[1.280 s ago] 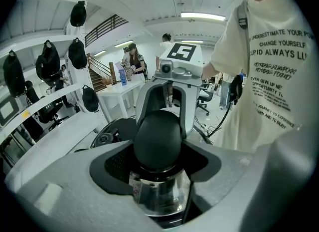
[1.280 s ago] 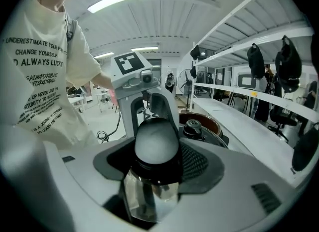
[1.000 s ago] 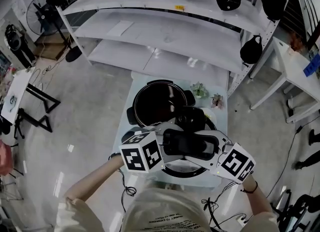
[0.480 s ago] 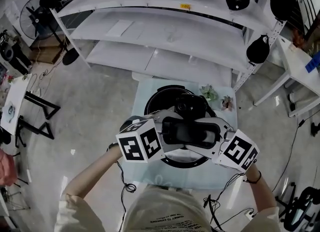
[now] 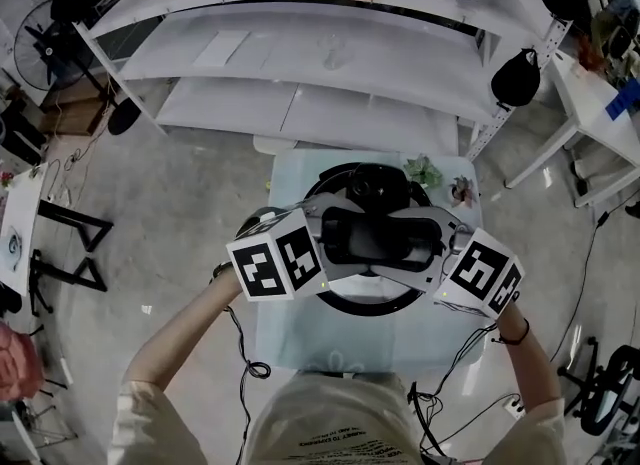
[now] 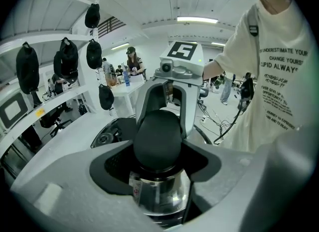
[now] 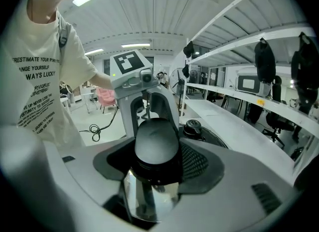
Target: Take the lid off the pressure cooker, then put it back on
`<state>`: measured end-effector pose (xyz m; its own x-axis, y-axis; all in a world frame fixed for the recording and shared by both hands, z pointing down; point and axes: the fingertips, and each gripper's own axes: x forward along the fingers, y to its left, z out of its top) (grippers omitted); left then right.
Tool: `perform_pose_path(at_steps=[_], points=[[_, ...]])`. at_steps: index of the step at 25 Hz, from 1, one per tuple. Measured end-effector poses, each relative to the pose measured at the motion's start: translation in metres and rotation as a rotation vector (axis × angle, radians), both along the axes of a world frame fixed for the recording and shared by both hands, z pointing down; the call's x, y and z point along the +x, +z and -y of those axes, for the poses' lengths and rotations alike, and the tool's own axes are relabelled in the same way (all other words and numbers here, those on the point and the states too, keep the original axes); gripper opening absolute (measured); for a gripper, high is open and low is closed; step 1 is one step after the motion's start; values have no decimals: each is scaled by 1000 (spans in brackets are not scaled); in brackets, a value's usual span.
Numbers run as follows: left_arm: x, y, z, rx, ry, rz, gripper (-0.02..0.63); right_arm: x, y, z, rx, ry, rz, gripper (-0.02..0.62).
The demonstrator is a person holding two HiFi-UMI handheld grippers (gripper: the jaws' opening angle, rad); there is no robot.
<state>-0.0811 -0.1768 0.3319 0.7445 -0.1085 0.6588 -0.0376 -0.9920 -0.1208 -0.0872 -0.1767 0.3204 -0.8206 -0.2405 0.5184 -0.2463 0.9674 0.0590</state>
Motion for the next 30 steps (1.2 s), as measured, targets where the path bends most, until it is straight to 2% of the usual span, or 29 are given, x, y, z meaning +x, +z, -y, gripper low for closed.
perform_pose_path(at_steps=[5,13,20,30], points=[[-5,5,18,-10,24,9,290,-5,5,18,-8,26,-7,274],[-13,18,41,-44,17,35,290,-14,18,41,-46,27,6,275],[-14,27,47,-81,3,31,290,-14,27,48,-84,12,-5,275],[-11,40,48,-117,27,48,290,-11,40,50,-129,24,1,275]])
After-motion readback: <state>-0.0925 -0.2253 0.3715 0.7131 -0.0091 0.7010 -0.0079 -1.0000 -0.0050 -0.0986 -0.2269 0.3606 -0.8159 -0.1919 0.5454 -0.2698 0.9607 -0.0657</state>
